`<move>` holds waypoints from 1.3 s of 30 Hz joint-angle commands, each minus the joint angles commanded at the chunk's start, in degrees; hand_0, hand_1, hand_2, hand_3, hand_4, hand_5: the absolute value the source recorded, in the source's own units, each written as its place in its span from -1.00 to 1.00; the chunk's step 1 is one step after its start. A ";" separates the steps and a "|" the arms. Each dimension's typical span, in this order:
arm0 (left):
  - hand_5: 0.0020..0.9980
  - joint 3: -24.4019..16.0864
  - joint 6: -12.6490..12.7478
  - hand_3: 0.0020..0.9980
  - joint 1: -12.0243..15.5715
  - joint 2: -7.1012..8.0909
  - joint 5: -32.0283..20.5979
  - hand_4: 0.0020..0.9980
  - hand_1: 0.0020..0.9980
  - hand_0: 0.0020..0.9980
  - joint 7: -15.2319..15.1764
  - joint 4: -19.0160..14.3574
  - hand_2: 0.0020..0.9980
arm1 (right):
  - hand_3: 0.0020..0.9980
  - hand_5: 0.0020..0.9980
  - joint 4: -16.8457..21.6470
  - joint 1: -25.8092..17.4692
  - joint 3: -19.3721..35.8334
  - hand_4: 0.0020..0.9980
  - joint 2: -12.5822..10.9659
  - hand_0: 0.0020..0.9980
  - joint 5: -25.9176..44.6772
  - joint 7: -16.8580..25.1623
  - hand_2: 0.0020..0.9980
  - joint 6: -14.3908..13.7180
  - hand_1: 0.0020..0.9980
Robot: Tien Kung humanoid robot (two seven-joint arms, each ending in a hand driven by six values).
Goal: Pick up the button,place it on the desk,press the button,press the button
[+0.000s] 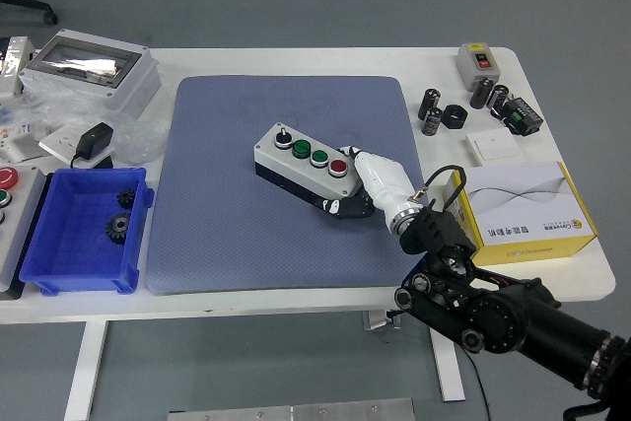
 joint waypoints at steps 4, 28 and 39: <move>-0.86 0.03 0.03 0.15 0.07 -0.04 -0.15 -0.19 0.12 0.32 0.01 -0.03 0.01 | -0.51 -1.00 0.67 -0.27 1.23 -1.00 -0.48 -0.83 2.27 4.21 -0.37 -1.08 -0.45; -0.86 0.38 0.25 0.15 0.10 -0.37 -0.52 -0.17 0.13 0.32 0.28 -0.16 0.01 | -0.67 -1.00 1.02 2.26 -8.57 -1.00 -4.89 -0.70 -3.22 23.11 -0.54 0.34 -0.43; -0.86 0.51 0.23 0.15 0.11 -0.39 -0.73 -0.17 0.13 0.32 0.62 -0.32 0.01 | -0.67 -1.00 -4.48 2.39 -6.89 -1.00 -4.52 -0.59 -7.33 24.74 -0.52 0.87 -0.40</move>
